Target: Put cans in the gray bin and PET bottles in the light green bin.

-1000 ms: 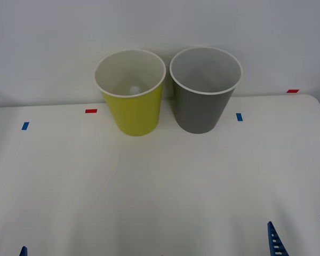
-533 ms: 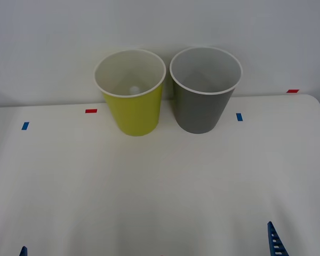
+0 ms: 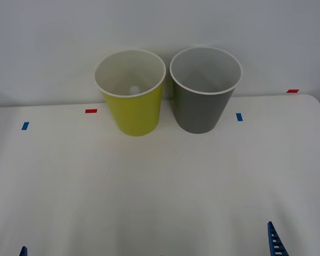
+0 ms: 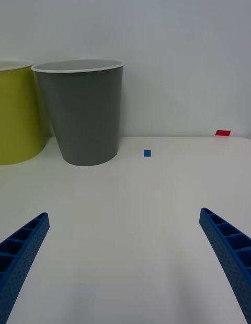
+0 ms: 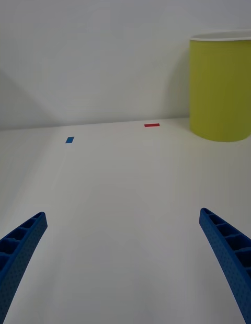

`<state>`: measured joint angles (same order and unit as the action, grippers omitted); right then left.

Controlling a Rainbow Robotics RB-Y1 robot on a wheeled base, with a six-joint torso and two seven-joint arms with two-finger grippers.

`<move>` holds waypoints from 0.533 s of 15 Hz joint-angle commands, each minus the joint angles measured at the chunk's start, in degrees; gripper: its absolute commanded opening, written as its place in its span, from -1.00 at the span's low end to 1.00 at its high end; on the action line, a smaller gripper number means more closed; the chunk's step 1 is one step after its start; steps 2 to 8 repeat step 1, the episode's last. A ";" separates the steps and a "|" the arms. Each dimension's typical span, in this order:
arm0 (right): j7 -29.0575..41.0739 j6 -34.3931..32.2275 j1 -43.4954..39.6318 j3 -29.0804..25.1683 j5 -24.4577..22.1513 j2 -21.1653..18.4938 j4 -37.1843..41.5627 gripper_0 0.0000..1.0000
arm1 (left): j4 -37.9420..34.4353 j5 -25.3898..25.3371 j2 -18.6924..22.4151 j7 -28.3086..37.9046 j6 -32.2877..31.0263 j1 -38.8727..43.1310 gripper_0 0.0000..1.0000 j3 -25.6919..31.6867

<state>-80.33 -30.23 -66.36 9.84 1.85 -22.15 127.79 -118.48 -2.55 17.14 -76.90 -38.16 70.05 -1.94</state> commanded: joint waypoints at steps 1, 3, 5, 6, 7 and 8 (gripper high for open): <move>0.00 0.00 0.00 0.00 0.00 0.00 0.00 1.00 | 0.00 0.00 0.00 0.00 0.01 0.00 1.00 0.00; 0.00 0.00 0.00 0.00 0.00 0.00 0.00 1.00 | 0.00 0.00 0.00 0.00 0.01 0.00 1.00 0.00; 0.00 0.00 0.00 0.00 0.00 0.00 0.00 1.00 | 0.00 0.00 0.00 0.00 0.01 0.00 1.00 0.00; 0.00 0.00 0.00 0.00 0.00 0.00 0.00 1.00 | 0.00 0.00 0.00 0.00 0.01 0.00 1.00 0.00; 0.00 0.00 0.00 0.00 0.00 0.00 0.00 1.00 | 0.00 0.00 0.00 0.00 0.01 0.00 1.00 0.00; 0.00 0.00 0.00 0.00 0.00 0.00 0.00 1.00 | 0.00 0.00 0.00 0.00 0.01 0.00 1.00 0.00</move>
